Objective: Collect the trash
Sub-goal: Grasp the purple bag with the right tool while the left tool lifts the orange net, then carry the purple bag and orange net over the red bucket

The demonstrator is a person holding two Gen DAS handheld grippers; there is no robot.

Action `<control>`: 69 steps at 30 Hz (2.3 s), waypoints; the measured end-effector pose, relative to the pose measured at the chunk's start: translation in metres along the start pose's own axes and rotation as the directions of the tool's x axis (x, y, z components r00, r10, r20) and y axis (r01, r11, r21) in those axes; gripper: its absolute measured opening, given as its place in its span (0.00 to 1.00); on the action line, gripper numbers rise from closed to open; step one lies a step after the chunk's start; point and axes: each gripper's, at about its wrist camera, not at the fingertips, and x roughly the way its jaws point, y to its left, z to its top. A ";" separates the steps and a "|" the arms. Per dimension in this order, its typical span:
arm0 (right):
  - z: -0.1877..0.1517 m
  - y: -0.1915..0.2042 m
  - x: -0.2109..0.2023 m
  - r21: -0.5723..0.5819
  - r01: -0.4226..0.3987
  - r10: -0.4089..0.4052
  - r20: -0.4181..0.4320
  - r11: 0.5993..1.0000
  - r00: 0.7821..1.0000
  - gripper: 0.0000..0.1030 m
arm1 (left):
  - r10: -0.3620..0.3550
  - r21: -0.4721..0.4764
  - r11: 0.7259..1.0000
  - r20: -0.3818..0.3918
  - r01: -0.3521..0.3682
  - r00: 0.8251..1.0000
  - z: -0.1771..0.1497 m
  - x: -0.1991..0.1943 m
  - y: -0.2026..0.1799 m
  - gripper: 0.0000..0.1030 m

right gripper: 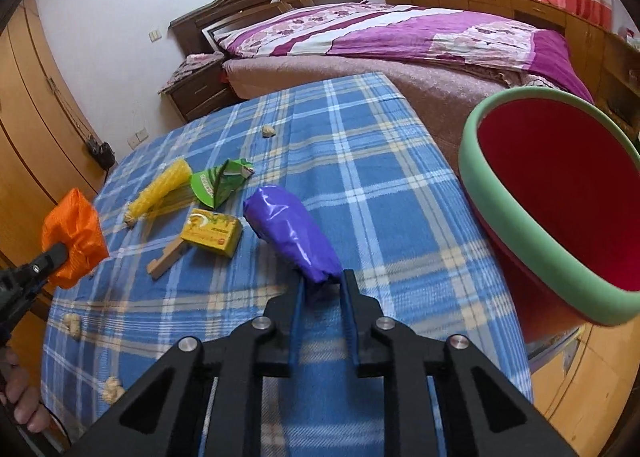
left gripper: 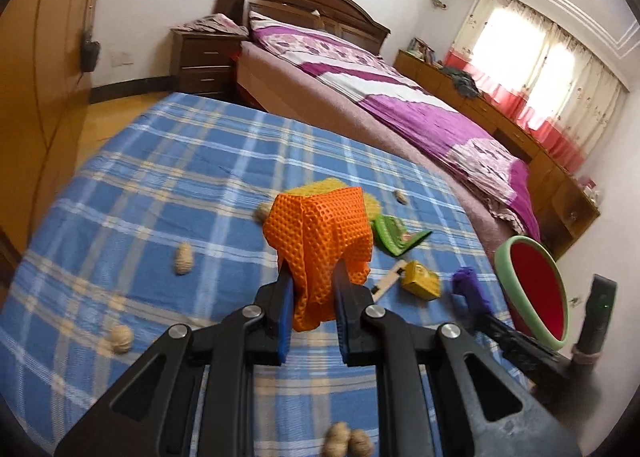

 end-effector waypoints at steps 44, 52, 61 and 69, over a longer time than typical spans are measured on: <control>-0.019 -0.028 -0.137 0.082 -0.079 0.055 0.269 0.993 0.962 0.17 | -0.147 0.068 0.987 -0.017 0.148 0.989 -0.005 -0.044 -0.062 0.17; -0.019 -0.051 -0.154 0.130 -0.064 0.021 0.307 0.989 0.952 0.17 | -0.214 0.135 0.966 -0.053 0.220 0.975 -0.006 -0.041 -0.104 0.17; -0.019 -0.074 -0.162 0.173 -0.048 -0.012 0.328 0.984 0.944 0.17 | -0.251 0.198 0.945 -0.079 0.262 0.965 -0.005 -0.033 -0.145 0.17; -0.018 -0.101 -0.164 0.223 -0.034 -0.044 0.335 0.974 0.941 0.17 | -0.262 0.247 0.927 -0.114 0.283 0.958 -0.009 -0.019 -0.175 0.17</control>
